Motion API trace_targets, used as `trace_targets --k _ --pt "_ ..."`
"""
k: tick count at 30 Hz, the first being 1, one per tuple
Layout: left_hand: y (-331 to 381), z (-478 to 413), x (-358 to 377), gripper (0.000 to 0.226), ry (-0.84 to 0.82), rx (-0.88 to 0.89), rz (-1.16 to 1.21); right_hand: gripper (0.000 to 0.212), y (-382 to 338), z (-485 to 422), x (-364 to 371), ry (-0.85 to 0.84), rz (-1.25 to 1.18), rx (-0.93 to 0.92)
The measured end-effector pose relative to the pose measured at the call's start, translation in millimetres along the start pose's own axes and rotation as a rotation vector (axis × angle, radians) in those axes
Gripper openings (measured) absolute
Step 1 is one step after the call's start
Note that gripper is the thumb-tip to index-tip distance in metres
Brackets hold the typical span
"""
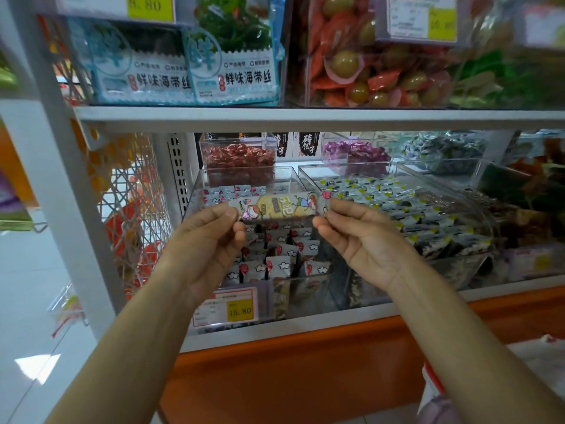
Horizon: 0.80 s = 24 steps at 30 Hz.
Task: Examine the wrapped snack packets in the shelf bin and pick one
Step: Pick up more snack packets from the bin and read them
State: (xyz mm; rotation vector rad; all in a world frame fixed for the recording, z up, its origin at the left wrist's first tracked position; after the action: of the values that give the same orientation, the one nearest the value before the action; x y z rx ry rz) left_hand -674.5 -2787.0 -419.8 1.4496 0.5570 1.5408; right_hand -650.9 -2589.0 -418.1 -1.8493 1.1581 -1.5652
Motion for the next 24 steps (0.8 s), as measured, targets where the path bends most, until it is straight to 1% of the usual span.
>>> trace_targets --k 3,5,7,8,9,10,12,15,16,18,21,24 --pt "-0.3 -0.7 -2.2 0.016 0.016 0.006 -0.024 0.019 0.8 0.0 -1.9 -0.015 0.088 -0.075" --pt "-0.8 -2.2 -3.6 0.013 0.02 0.006 -0.045 0.019 -0.1 0.3 -2.8 -0.033 0.253 -0.199" --pt "-0.5 -2.8 -4.4 0.021 0.017 0.009 -0.043 0.02 -1.8 1.2 -2.3 -0.05 0.395 -0.326" --pt "0.0 -2.6 -4.6 0.022 0.016 0.014 -0.054 0.02 -2.3 1.2 -2.6 -0.052 0.429 -0.368" --pt "0.2 -1.9 -4.1 0.016 0.011 0.021 -0.09 0.02 -2.0 1.0 -2.9 -0.054 0.447 -0.395" --pt "-0.1 -0.3 -3.0 0.016 0.009 0.033 -0.147 0.02 -2.0 1.1 -2.6 -0.058 0.462 -0.41" --pt "-1.3 2.0 -1.3 0.023 0.015 0.063 -0.259 0.019 -1.4 0.9 -1.3 -0.062 0.483 -0.42" --pt "-2.4 3.1 -1.5 0.015 0.04 0.119 -0.346 0.008 1.1 2.4 3.4 -0.092 0.453 -0.371" --pt "-2.0 2.9 -2.0 0.017 0.049 0.128 -0.364 0.006 1.8 3.5 4.7 -0.105 0.473 -0.366" --pt "-0.8 3.5 -1.9 0.021 0.057 0.149 -0.388 0.01 3.2 5.4 5.7 -0.121 0.599 -0.407" --pt "0.2 5.5 -0.9 0.025 0.052 0.19 -0.452 0.003 5.2 6.0 6.5 -0.113 0.702 -0.445" --pt "0.7 6.5 -0.7 0.033 0.047 0.224 -0.512 0.013 6.9 2.9 5.6 -0.099 0.69 -0.397"
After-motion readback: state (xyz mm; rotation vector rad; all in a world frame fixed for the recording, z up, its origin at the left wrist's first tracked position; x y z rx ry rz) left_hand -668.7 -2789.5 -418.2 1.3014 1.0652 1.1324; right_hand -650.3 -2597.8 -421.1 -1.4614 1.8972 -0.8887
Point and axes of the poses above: each hand's wrist, its own z-axis away from the middle knuckle, its own x-axis out of the palm, y = z × x, the point moved 3 cm from there along -z, towards the middle knuckle, and after that the axes turned 13 degrees about -x, right-handed, at the moved point
